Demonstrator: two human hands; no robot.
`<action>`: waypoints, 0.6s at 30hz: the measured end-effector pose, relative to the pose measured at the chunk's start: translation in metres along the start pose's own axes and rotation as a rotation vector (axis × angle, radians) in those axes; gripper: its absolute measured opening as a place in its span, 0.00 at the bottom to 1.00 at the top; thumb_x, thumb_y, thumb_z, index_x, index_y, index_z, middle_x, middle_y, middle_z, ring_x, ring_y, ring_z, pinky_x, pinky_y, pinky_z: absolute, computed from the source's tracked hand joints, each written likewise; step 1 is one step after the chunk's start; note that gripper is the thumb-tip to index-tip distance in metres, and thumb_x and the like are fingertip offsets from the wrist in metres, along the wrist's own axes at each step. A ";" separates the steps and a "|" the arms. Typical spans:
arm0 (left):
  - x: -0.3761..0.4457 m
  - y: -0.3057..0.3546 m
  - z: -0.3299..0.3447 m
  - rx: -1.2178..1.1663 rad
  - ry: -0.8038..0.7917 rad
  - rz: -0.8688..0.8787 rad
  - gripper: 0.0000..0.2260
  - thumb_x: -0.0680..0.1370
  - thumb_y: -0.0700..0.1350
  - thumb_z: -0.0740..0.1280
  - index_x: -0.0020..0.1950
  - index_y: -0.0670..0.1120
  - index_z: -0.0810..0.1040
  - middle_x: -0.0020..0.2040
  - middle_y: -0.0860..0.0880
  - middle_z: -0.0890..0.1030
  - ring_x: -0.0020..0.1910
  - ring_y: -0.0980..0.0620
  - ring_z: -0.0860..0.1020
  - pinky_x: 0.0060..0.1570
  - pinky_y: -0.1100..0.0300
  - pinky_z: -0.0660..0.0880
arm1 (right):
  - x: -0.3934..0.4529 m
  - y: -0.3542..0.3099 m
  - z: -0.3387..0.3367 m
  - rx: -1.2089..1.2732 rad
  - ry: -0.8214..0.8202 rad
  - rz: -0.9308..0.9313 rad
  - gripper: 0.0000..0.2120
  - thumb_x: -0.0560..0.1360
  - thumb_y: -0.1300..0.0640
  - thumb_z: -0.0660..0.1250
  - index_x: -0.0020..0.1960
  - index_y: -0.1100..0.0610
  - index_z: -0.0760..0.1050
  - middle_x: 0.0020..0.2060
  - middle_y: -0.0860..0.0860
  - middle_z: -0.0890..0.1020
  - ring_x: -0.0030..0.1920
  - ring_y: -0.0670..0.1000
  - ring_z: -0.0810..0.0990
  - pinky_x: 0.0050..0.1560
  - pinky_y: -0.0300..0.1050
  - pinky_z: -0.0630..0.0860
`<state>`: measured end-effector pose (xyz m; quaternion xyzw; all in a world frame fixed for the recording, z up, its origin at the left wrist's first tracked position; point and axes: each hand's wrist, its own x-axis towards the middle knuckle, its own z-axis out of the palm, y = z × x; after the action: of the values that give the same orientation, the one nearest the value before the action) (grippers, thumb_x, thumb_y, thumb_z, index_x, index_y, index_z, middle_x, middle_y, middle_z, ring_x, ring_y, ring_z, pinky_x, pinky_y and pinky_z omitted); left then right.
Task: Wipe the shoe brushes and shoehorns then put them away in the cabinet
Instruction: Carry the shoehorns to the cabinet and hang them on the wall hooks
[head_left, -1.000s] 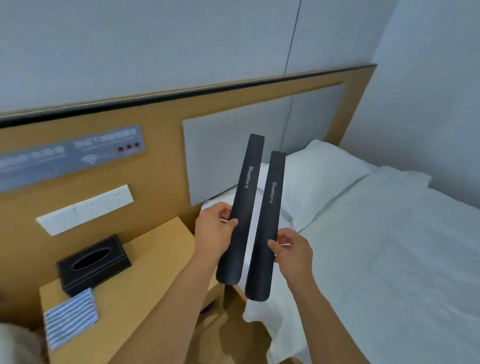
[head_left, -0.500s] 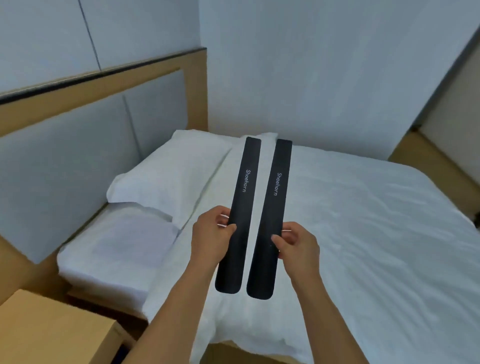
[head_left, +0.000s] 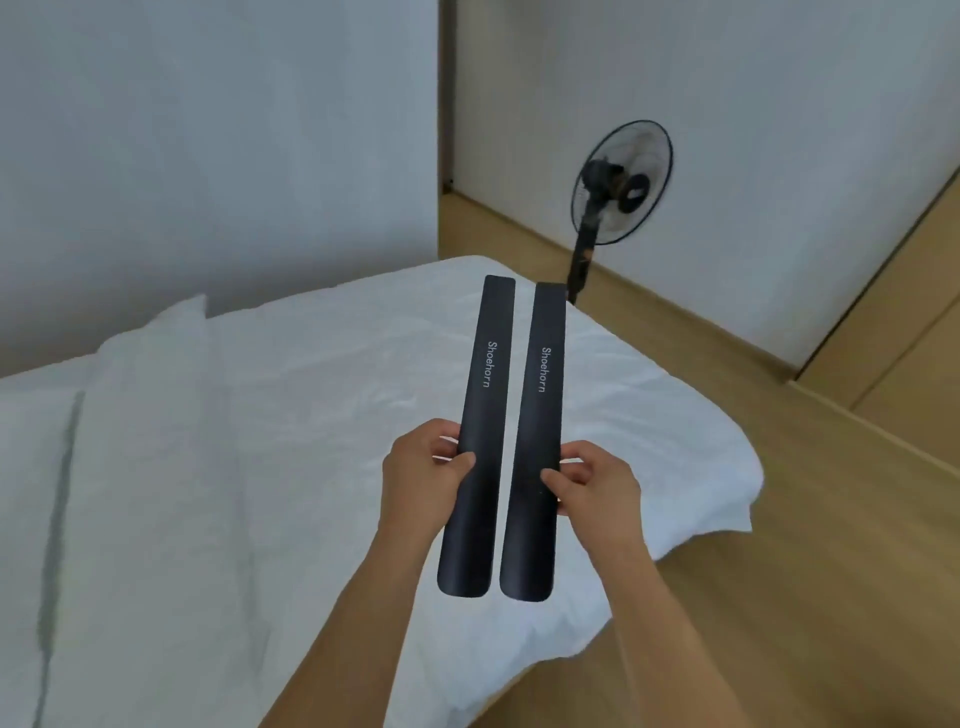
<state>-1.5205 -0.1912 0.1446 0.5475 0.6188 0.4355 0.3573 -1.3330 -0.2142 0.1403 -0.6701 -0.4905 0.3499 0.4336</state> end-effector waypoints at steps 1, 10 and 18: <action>0.005 0.002 0.009 0.006 -0.042 0.018 0.10 0.71 0.41 0.72 0.43 0.57 0.80 0.39 0.57 0.83 0.35 0.59 0.81 0.38 0.60 0.77 | -0.001 0.003 -0.009 -0.002 0.026 0.026 0.07 0.73 0.63 0.71 0.44 0.50 0.79 0.33 0.47 0.86 0.37 0.51 0.85 0.48 0.56 0.83; 0.009 0.043 0.149 0.008 -0.455 0.182 0.09 0.71 0.42 0.74 0.43 0.56 0.81 0.38 0.56 0.83 0.35 0.57 0.82 0.40 0.52 0.81 | -0.028 0.060 -0.119 -0.052 0.429 0.233 0.09 0.73 0.62 0.73 0.44 0.48 0.80 0.35 0.44 0.85 0.37 0.43 0.83 0.45 0.47 0.82; -0.016 0.091 0.282 0.086 -0.608 0.323 0.08 0.73 0.43 0.74 0.45 0.55 0.80 0.40 0.57 0.83 0.39 0.54 0.82 0.39 0.58 0.80 | -0.017 0.117 -0.225 0.004 0.624 0.272 0.09 0.73 0.61 0.73 0.47 0.47 0.82 0.38 0.43 0.85 0.41 0.42 0.84 0.49 0.50 0.83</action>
<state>-1.2255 -0.1637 0.1255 0.7577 0.4073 0.2769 0.4283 -1.0951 -0.3012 0.1185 -0.8033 -0.2395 0.1835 0.5135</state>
